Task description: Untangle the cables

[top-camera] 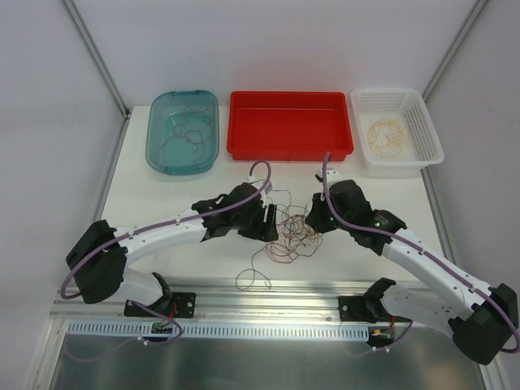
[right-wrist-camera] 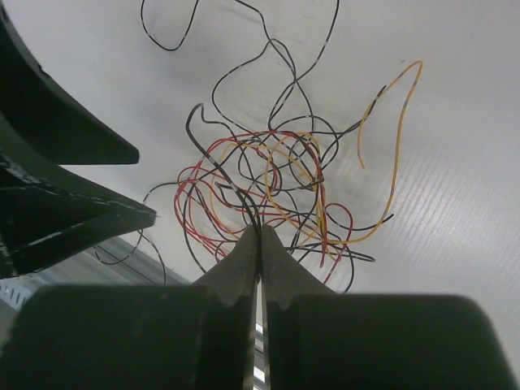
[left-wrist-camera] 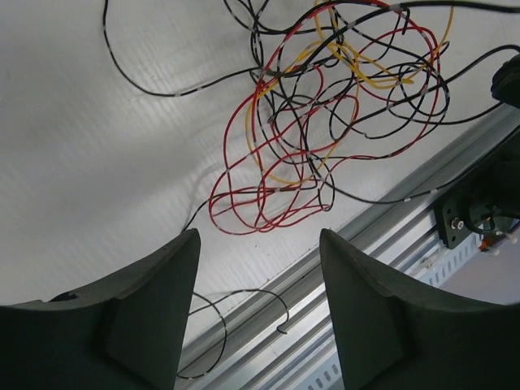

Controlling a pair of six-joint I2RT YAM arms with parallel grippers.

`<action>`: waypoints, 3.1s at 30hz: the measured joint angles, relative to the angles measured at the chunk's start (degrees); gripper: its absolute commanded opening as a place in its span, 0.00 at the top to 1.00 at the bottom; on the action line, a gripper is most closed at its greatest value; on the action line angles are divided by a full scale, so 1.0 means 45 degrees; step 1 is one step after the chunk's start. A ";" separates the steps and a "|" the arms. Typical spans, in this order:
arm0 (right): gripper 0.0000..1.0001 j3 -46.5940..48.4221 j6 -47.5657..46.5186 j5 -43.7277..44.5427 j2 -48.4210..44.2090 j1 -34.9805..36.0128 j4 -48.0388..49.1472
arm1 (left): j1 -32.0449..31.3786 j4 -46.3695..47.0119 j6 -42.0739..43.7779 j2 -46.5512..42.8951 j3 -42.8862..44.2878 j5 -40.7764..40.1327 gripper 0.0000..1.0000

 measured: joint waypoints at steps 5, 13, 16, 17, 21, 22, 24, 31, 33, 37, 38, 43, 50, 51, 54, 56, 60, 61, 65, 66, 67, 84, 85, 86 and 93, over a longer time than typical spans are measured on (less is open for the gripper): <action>0.99 -0.0019 0.0000 0.0015 -0.0117 0.0005 -0.0058 | -0.0529 0.0262 0.0301 0.1540 0.1083 -0.0350 0.51; 0.99 -0.0287 0.0000 0.0393 -0.0204 0.0015 -0.0126 | -0.0816 0.0408 0.0583 0.2812 0.1656 -0.0695 0.69; 0.99 -0.0359 -0.0005 0.0500 -0.0219 0.0015 -0.0151 | -0.0816 0.0379 0.0622 0.2914 0.1656 -0.0772 0.70; 0.99 -0.0359 -0.0005 0.0510 -0.0219 0.0015 -0.0170 | -0.0816 0.0379 0.0631 0.2914 0.1656 -0.0816 0.72; 0.99 -0.0359 -0.0010 0.0641 -0.0316 0.0015 -0.0189 | -0.0816 0.0359 0.0661 0.2914 0.1656 -0.1103 0.89; 0.99 -0.0359 -0.0015 0.0699 -0.0335 0.0015 -0.0185 | -0.0816 0.0345 0.0714 0.2914 0.1656 -0.1156 0.92; 0.99 -0.0359 -0.0015 0.0777 -0.0364 0.0010 -0.0199 | -0.0816 0.0306 0.0758 0.2914 0.1656 -0.1248 1.00; 0.99 -0.0437 -0.0010 0.1088 -0.0486 -0.0175 -0.0369 | -0.0816 0.0058 0.0918 0.2288 0.1540 -0.1574 1.00; 0.99 -0.0471 -0.0010 0.1370 -0.0491 -0.0457 -0.0500 | -0.0797 -0.0267 0.0981 0.1583 0.1520 -0.1919 1.00; 0.99 -0.0636 0.0029 0.1933 -0.0491 -0.1472 -0.0976 | -0.0287 -0.1263 0.1073 -0.0631 0.1515 -0.2487 1.00; 0.99 -0.0699 0.0044 0.2030 -0.0495 -0.1870 -0.1103 | 0.0097 -0.1554 0.1083 -0.1370 0.1520 -0.2613 1.00; 0.99 -0.0933 0.0238 0.2040 -0.0685 -0.4260 -0.1715 | 0.3133 -0.3143 0.1287 -0.4930 0.1768 -0.3147 1.00; 0.99 -0.0869 0.0457 0.1627 -0.1540 -0.6363 -0.2399 | 0.4745 -0.5508 0.2307 -0.7242 0.3939 -0.4954 1.00; 0.99 -0.0797 0.0466 0.1579 -0.1647 -0.6572 -0.2555 | 0.4818 -0.5751 0.2463 -0.7315 0.4172 -0.5328 1.00; 0.99 -0.0301 0.0457 0.1477 -0.1996 -0.7116 -0.3099 | 0.5003 -0.6489 0.2812 -0.7310 0.4386 -0.6586 1.00; 0.99 0.0311 0.0408 0.1447 -0.2239 -0.7490 -0.3502 | 0.5173 -0.7096 0.2977 -0.7174 0.4386 -0.7383 1.00; 0.99 0.1889 0.0291 0.1413 -0.2380 -0.8301 -0.4095 | 0.5518 -0.7825 0.3206 -0.6785 0.4357 -0.8961 1.00; 0.99 0.2263 0.0257 0.1394 -0.2395 -0.8476 -0.4153 | 0.5644 -0.7966 0.3259 -0.6698 0.4318 -0.9355 1.00; 0.99 0.3541 0.0214 0.1331 -0.2390 -0.8796 -0.4600 | 0.6261 -0.8252 0.3405 -0.6426 0.4206 -1.0666 1.00; 0.99 0.3871 0.0214 0.1287 -0.2380 -0.8825 -0.4741 | 0.6402 -0.8276 0.3468 -0.6348 0.4148 -1.0933 1.00; 0.99 0.4197 0.0219 0.1200 -0.2361 -0.8898 -0.4867 | 0.6489 -0.8276 0.3536 -0.6256 0.4041 -1.1147 1.00; 0.70 0.3332 0.0175 -0.1749 -0.2346 -0.9122 -0.4255 | 0.6892 -0.5591 0.4362 -0.5751 -0.0413 -0.7703 1.00; 0.65 0.2526 0.0189 -0.1928 -0.2181 -0.9122 -0.4206 | 0.6892 -0.5275 0.4556 -0.5950 -0.0525 -0.7116 1.00; 0.54 0.1783 0.0189 -0.2011 -0.1938 -0.9117 -0.4197 | 0.6887 -0.4998 0.4711 -0.6110 -0.0602 -0.6494 1.00; 0.25 0.0117 -0.0121 -0.2200 -0.1511 -0.8422 -0.4454 | 0.6892 -0.3764 0.5625 -0.6309 -0.1073 -0.3667 0.99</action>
